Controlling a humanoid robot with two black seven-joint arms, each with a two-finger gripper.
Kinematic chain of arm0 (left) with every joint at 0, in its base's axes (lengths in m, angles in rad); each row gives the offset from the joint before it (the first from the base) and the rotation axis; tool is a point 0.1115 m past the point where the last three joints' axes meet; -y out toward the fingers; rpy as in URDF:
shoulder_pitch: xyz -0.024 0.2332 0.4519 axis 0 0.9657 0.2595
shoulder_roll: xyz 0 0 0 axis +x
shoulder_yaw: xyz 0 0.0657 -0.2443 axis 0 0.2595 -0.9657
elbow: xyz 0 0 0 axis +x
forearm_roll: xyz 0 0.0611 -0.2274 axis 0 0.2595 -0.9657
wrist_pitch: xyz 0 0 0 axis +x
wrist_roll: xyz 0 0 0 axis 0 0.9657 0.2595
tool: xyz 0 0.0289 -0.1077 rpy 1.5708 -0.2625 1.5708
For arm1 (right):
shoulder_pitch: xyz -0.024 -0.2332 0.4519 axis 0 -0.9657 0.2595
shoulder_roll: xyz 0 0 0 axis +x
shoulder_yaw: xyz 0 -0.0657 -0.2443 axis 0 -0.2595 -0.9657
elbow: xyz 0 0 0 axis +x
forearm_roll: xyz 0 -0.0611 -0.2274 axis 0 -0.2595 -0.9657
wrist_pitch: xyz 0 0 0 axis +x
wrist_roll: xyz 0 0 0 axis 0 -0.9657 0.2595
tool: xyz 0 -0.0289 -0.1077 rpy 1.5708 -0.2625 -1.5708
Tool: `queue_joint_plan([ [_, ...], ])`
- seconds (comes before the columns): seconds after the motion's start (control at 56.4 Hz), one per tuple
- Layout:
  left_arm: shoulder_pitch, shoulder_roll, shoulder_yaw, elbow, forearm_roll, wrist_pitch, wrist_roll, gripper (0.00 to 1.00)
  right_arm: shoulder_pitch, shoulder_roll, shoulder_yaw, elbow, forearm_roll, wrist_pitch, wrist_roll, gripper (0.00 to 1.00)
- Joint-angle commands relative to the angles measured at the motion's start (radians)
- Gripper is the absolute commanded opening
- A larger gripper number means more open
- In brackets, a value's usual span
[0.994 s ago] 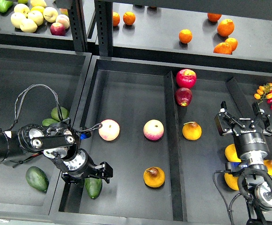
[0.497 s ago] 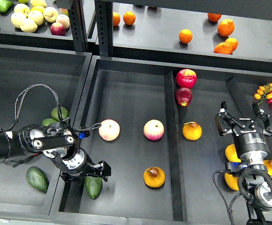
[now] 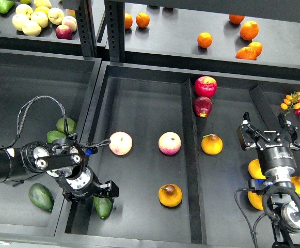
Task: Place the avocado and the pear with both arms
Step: 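Close the left gripper on the avocado and lift it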
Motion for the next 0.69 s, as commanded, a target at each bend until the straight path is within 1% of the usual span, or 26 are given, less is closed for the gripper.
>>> queue_joint_plan([
  [0.0, 0.003, -0.008, -0.002, 0.007, 0.000, 0.000, 0.000, 0.72, -0.001, 0.000, 0.000, 0.000, 0.000, 0.000, 0.000, 1.00],
  [0.195, 0.014, -0.011, -0.006, 0.027, -0.003, 0.000, 0.000, 0.66, -0.006, 0.000, 0.000, 0.000, 0.000, 0.002, 0.000, 1.00],
  [0.479, 0.023, -0.013, -0.008, 0.029, -0.015, 0.000, 0.000, 0.46, -0.006, 0.000, -0.002, 0.000, 0.000, 0.002, 0.000, 1.00],
  [0.568, 0.025, -0.013, -0.011, 0.029, -0.014, 0.000, 0.000, 0.41, -0.006, 0.000, -0.002, 0.000, 0.000, 0.002, 0.000, 1.00],
  [0.674, 0.025, -0.013, -0.025, 0.029, -0.015, 0.000, 0.000, 0.34, -0.006, 0.000, -0.002, 0.000, 0.000, 0.002, 0.000, 1.00],
])
